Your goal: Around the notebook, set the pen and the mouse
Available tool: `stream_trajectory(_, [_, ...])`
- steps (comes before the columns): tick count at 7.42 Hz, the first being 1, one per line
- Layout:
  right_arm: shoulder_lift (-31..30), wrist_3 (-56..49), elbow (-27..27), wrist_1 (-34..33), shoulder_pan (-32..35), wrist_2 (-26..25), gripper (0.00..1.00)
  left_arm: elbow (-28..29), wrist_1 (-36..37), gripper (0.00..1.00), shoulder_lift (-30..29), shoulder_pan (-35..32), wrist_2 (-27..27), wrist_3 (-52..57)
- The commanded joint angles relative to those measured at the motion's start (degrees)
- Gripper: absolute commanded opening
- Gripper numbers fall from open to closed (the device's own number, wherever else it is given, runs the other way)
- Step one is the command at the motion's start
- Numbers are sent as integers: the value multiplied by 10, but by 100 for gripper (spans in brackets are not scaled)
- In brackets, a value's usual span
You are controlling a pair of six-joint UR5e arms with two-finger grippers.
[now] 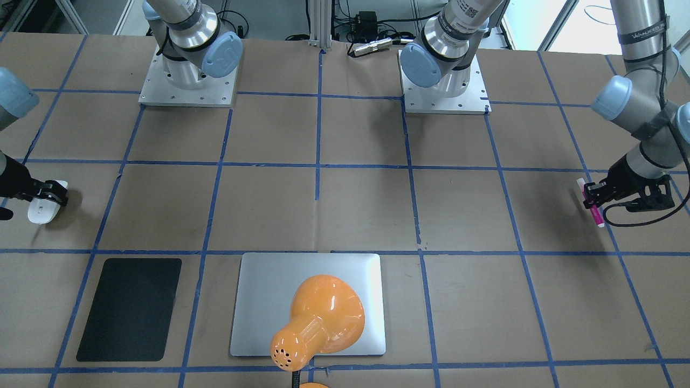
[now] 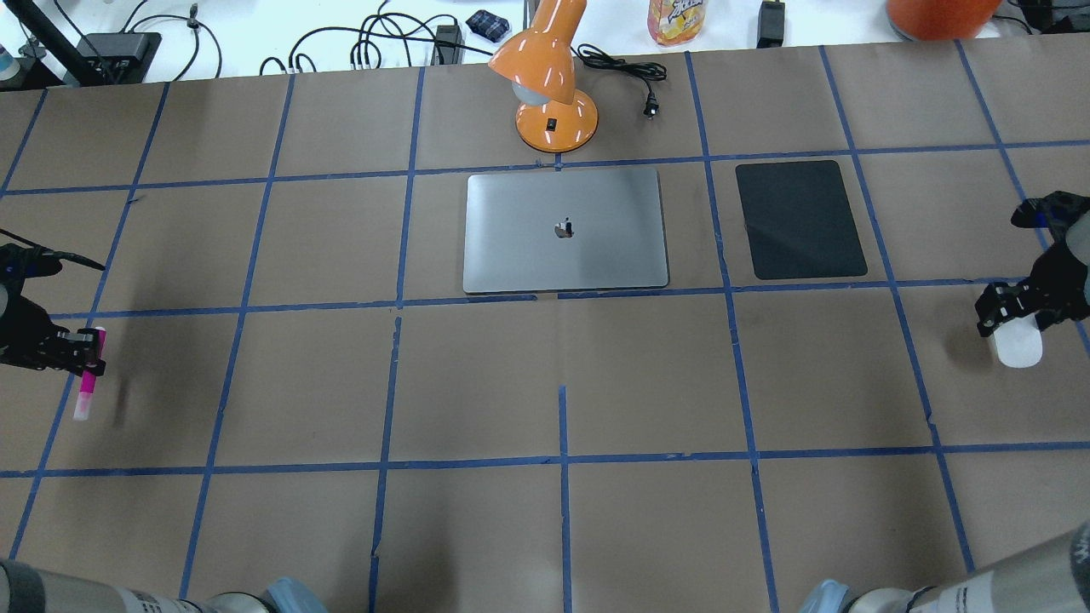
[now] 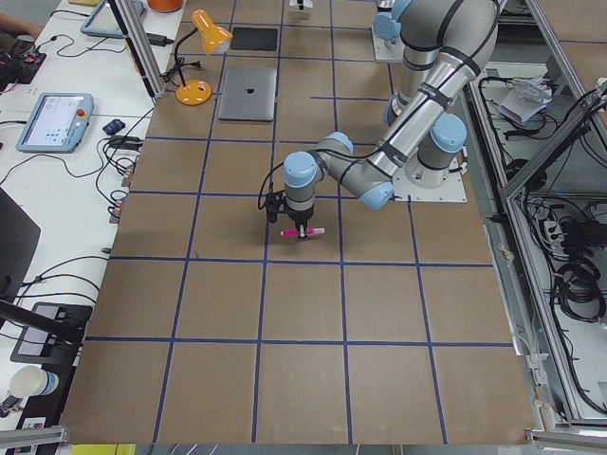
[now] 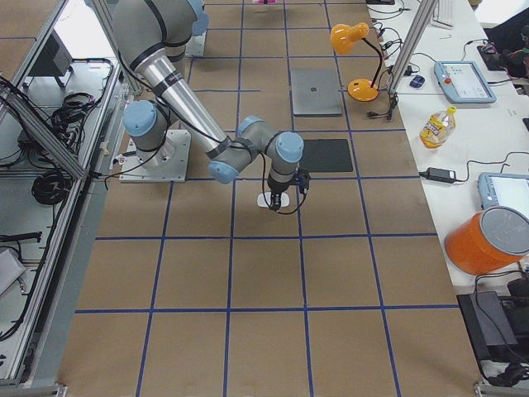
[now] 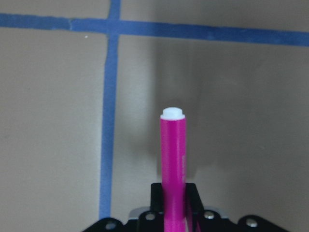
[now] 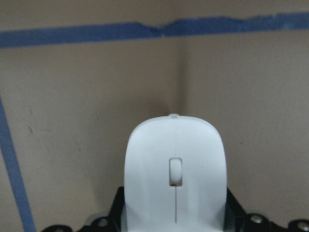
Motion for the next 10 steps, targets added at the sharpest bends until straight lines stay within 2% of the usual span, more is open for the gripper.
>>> stream_trajectory(1, [1,73,-70,10,129,2,44,0,-117,1,89,-116,2,-183])
stream_trajectory(2, [10,108,-92,8,161,10,47,0,-141,1,115,-175,2,-294])
stream_trajectory(3, [47,147,-120,7,187,41,47,2,-141,1,125,-246,1,-448])
stream_trajectory(4, [80,187,-146,4,213,43,47,1,-139,1,125,-325,3,-538])
stream_trajectory(5, [102,217,-157,4,222,45,47,0,-140,1,108,-396,-6,-670])
stream_trajectory(6, [118,227,-160,2,223,62,47,0,-132,1,94,-464,-12,-861])
stream_trajectory(7, [129,235,-171,1,223,64,47,2,-127,0,72,-511,-56,-985])
stream_trajectory(8, [142,235,-197,4,223,62,47,4,-69,0,52,-536,-122,-1109])
stream_trajectory(9, [152,235,-210,7,223,63,47,5,3,0,26,-555,-137,-1251])
stream_trajectory(10, [154,235,-210,7,223,63,48,7,22,0,-1,-586,-127,-1312])
